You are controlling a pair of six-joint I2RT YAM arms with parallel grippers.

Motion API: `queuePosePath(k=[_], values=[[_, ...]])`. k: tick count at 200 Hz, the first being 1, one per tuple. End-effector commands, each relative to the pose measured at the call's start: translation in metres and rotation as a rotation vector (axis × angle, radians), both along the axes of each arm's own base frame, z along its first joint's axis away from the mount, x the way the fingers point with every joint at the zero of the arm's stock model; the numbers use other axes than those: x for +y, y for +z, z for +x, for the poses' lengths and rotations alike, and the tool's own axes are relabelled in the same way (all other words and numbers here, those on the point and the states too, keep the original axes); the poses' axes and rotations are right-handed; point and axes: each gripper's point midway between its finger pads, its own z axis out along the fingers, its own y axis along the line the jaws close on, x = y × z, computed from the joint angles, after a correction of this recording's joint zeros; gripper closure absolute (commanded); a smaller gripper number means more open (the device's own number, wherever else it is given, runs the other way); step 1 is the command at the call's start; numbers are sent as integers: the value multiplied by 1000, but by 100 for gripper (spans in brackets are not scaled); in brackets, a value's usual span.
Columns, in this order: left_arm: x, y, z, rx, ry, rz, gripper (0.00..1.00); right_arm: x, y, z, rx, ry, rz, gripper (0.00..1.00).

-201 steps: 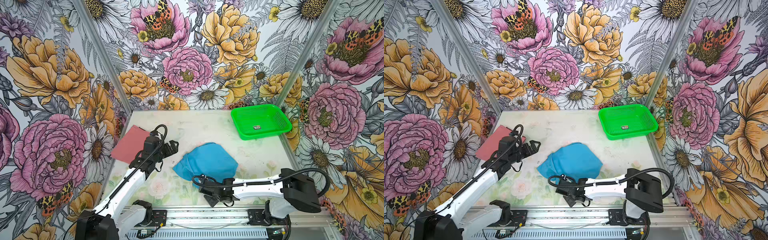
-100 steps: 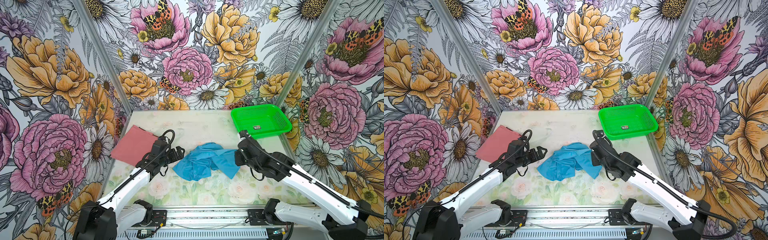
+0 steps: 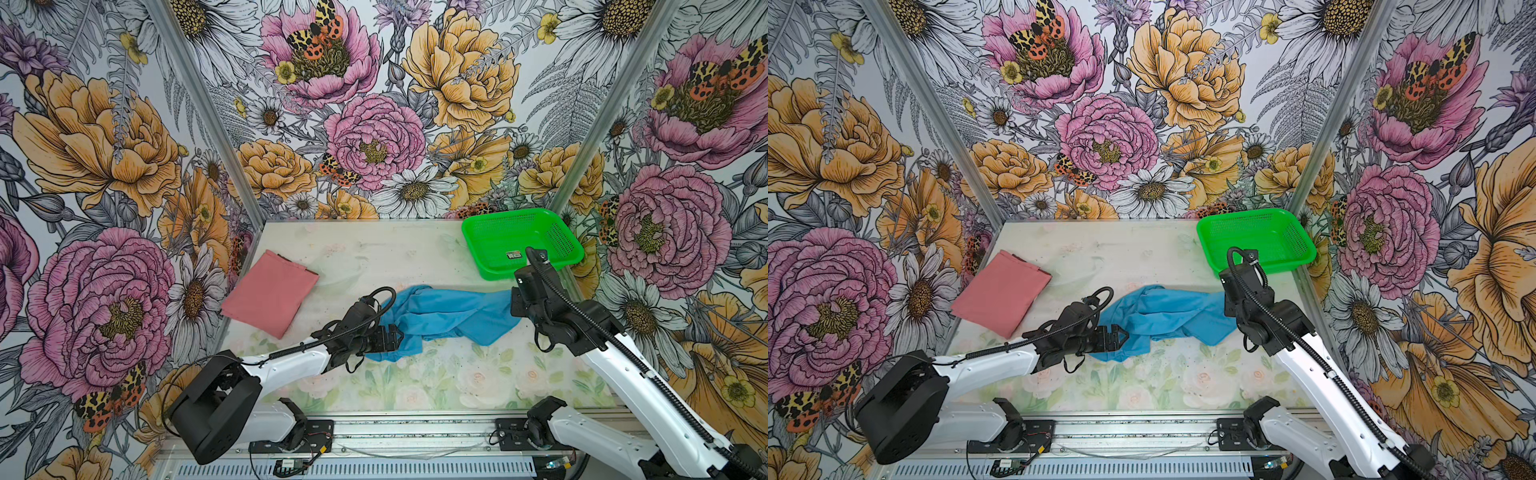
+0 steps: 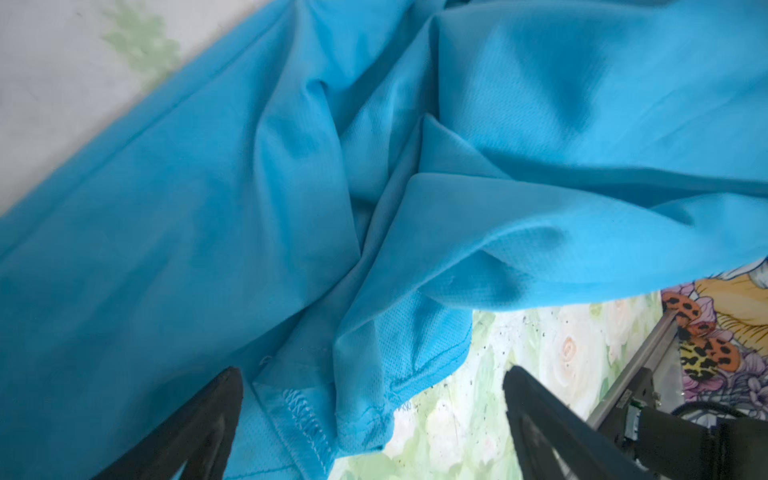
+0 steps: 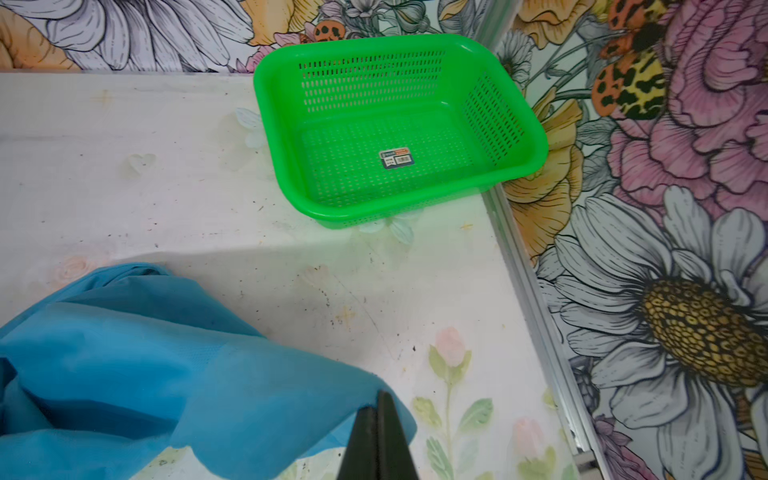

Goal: Fold and stack the t-shirts
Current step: 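Lift the blue shirt with both grippers and lay it flat on the table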

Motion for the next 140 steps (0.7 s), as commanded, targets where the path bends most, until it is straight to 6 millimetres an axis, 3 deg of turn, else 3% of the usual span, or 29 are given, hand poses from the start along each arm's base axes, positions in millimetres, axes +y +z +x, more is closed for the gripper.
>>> queuePosePath(k=[1,72,83,96,102,118,140], values=[[-24,17,5,-84,-66,-38,2,-31,8,-9,-13,-92,-101,100],[-38,-1,-4,-97,-108,44,29,-32,-16,-10,60,-80,-99,100],[-40,-2,-4,-107,-119,74,44,-31,-16,-9,58,-75,-94,100],[-40,-1,-2,-112,-127,121,83,-29,-15,-9,53,-69,-88,100],[-38,4,0,-124,-116,146,100,-29,-13,-9,48,-65,-84,100],[-20,31,8,-185,-70,229,100,-26,-6,-8,31,-43,-76,100],[20,97,28,-335,36,346,100,-17,4,-2,-15,26,-60,100]])
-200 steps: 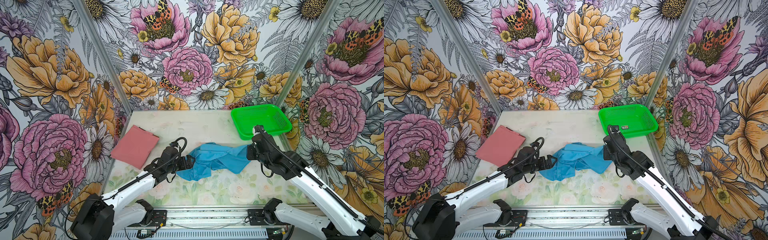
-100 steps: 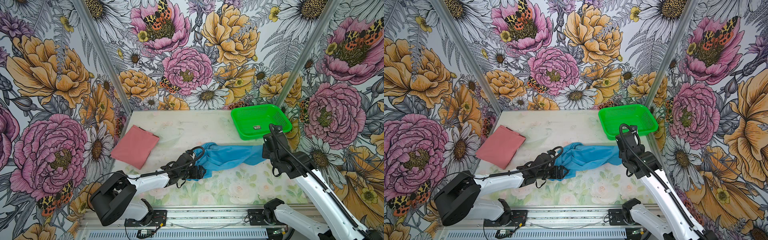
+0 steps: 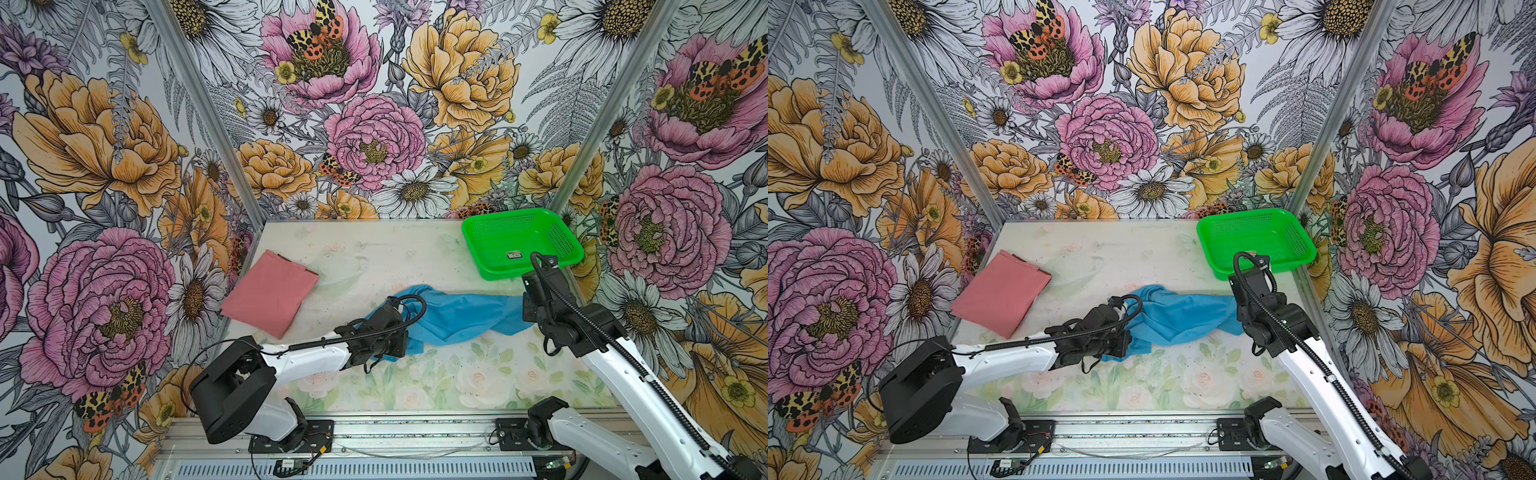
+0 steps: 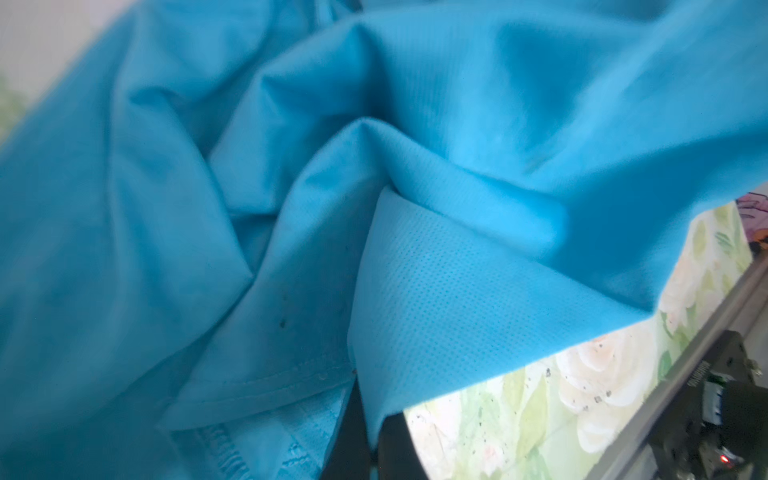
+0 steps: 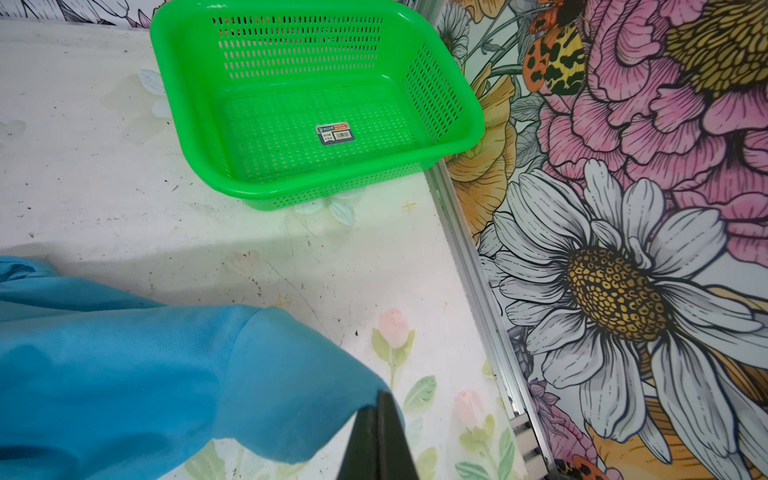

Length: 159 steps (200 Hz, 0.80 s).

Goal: Fold and stack the t-shirts
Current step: 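Lift the blue shirt with both grippers and lay it flat on the table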

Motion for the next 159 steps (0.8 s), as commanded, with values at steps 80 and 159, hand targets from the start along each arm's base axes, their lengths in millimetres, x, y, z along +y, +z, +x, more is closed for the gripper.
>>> queuePosePath(k=[80,159], values=[[143,314,166,-553,287,161,100,30,140,124,-279,166,47,100],[126,318,41,-596,106,28,58,17,189,39,-475,217,97,100]])
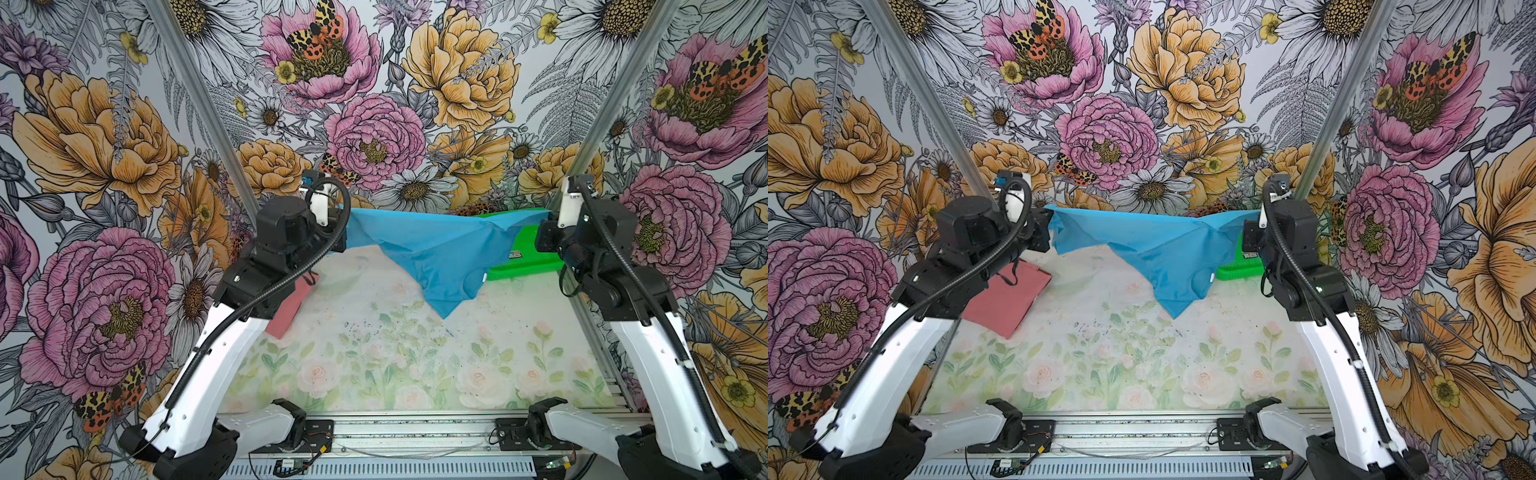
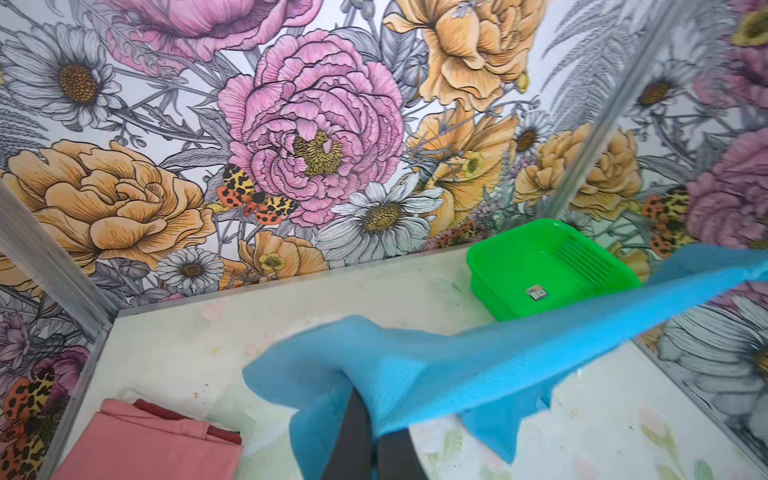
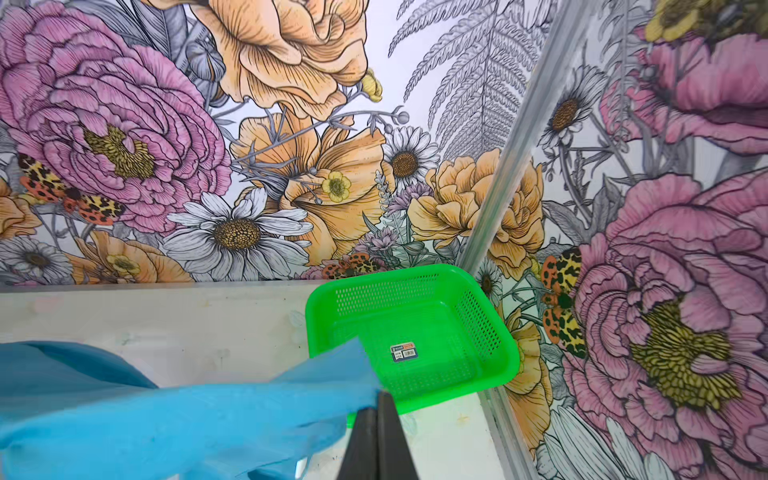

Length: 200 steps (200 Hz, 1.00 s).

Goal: Fold and stack the t-shirts

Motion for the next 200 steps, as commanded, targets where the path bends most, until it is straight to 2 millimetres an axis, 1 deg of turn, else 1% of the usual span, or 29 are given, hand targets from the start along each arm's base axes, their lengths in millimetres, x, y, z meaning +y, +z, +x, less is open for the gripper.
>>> queuePosePath(k=[1,5,8,10,11,15,27,38,48,60,73,84,100,109,117,123,133,143,150,162,181,200], values=[[-7,-53,-28,128,-65,37,52,-7,-18,-22,16,2,-3,100],[-8,-60,-33,147,-81,26,26,-7,-21,-26,17,4,3,100],[-9,-69,-37,169,-92,19,12,-7,-24,-28,20,4,5,100],[-9,-72,-40,178,-98,11,5,-8,-25,-31,19,3,9,100],[-9,-74,-41,184,-101,9,3,-8,-26,-32,19,4,11,100],[-10,-81,-47,202,-112,-8,1,-9,-29,-36,19,6,14,100],[-6,-95,-59,240,-124,-56,1,-9,-39,-44,32,10,18,100],[-3,-109,-65,279,-131,-84,1,-10,-50,-47,59,10,18,100],[-3,-123,-67,329,-140,-99,1,-7,-64,-47,99,20,23,100],[-7,-141,-70,391,-152,-121,1,-7,-85,-48,147,14,42,100],[-16,-162,-76,463,-172,-156,1,-7,-114,-53,196,-3,72,100],[-26,-182,-81,517,-188,-182,1,-10,-146,-60,247,-29,95,100],[-49,-214,-92,589,-231,-213,1,-15,-188,-69,318,-82,131,100],[-61,-234,-96,630,-247,-227,1,-14,-215,-73,371,-101,165,100],[-72,-252,-100,672,-262,-243,1,-13,-233,-76,407,-116,188,100],[-80,-265,-102,701,-274,-260,1,-11,-236,-76,412,-123,179,100],[-93,-285,-103,738,-283,-290,1,-14,-231,-75,412,-168,130,100],[-100,-303,-101,762,-272,-308,1,-14,-232,-71,437,-180,112,100],[-106,-312,-97,763,-266,-319,1,-13,-236,-68,454,-184,100,100],[-115,-326,-91,777,-260,-318,4,-12,-245,-65,483,-194,95,100],[-138,-340,-83,806,-308,-318,16,-12,-258,-63,512,-199,83,100],[-162,-355,-82,836,-354,-293,31,-12,-256,-63,505,-197,80,100]])
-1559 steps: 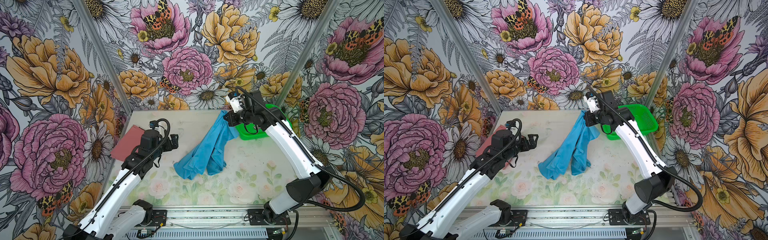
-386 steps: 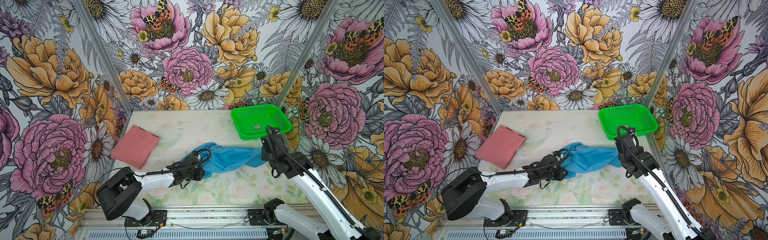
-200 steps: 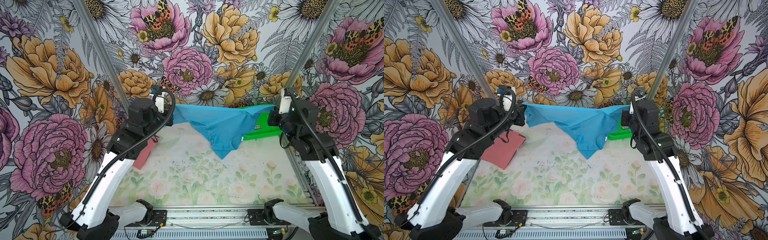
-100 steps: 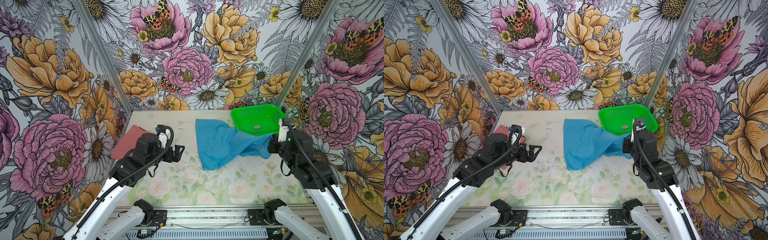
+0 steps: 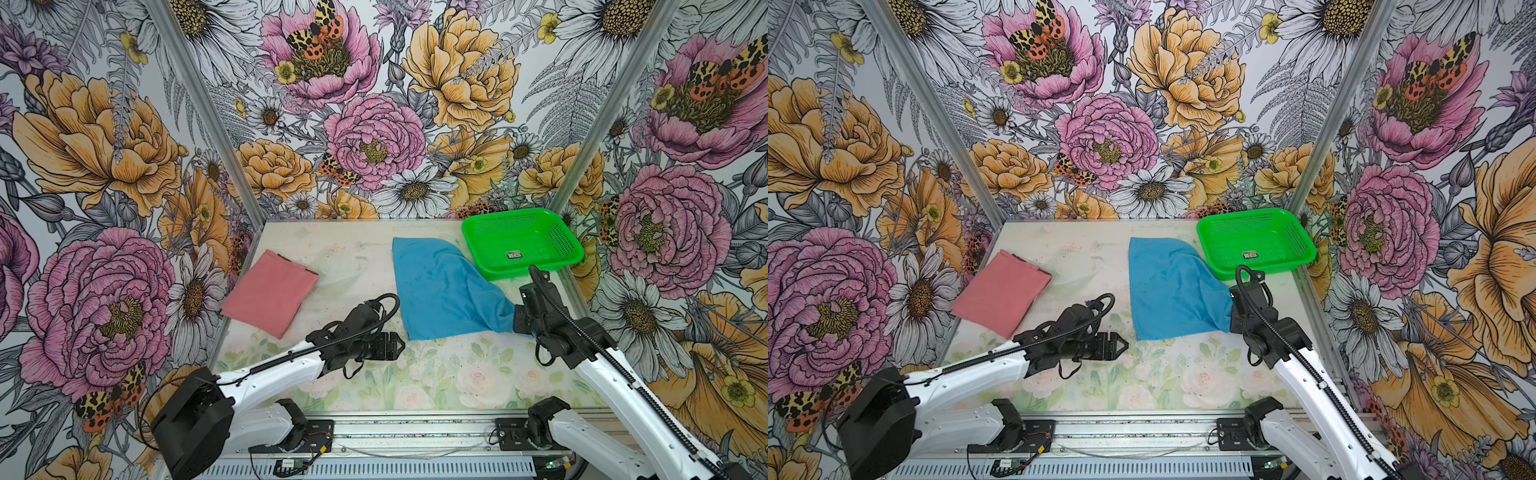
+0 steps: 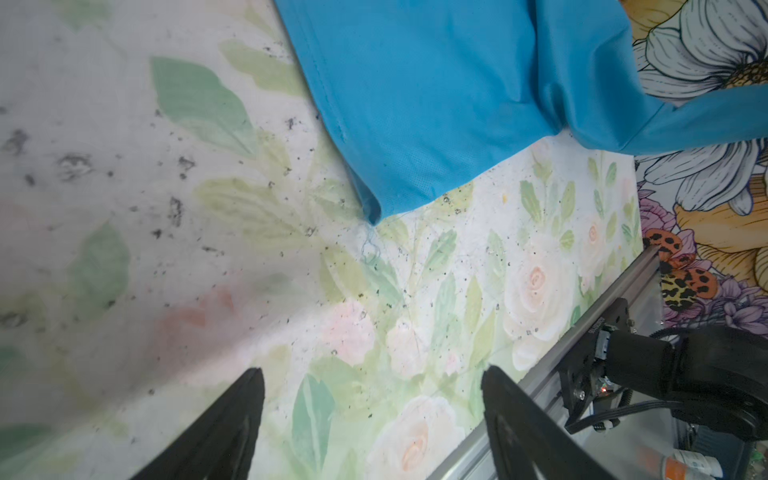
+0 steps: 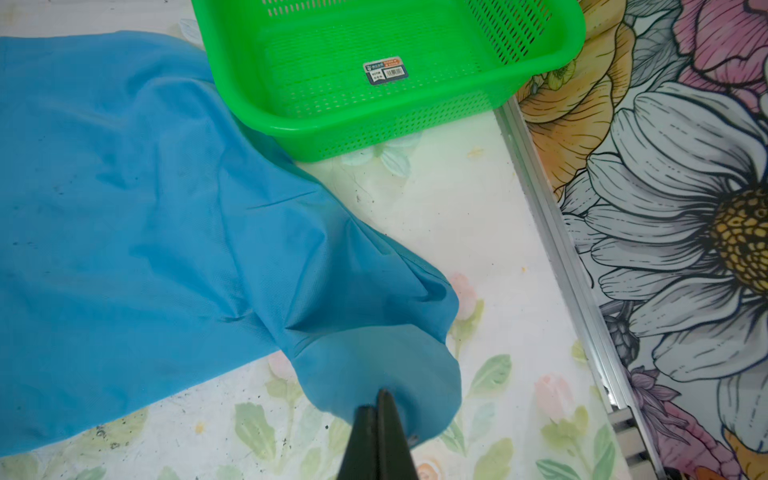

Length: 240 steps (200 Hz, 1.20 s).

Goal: Fold and stack the t-shirts

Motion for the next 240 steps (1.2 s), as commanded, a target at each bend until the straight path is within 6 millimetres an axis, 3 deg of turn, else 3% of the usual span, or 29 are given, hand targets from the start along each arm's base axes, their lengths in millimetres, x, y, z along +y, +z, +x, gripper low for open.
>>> queuePosePath(k=[1,22,40,79,97,122,142,191,240], values=[[-48,22,15,-59,-61,-147,32,-5,9,4,-53,-40,-1,100],[-68,4,16,-42,-109,-124,42,-7,13,4,-64,-42,-4,100],[-79,-8,22,-18,-114,-116,61,-7,13,4,-63,-38,2,100],[-73,-17,45,-49,-37,-70,80,-5,13,4,-62,-29,6,100],[-70,-18,49,-45,-41,-47,78,-4,12,5,-59,-24,8,100],[-67,-19,46,-33,-57,-13,59,-3,10,6,-52,-18,8,100],[-63,-25,43,-19,-62,13,52,-3,10,7,-54,-16,6,100],[-70,-20,31,-19,-107,0,59,-3,11,8,-58,-12,6,100],[-62,-34,26,-22,-92,79,64,-2,11,7,-60,-5,12,100]])
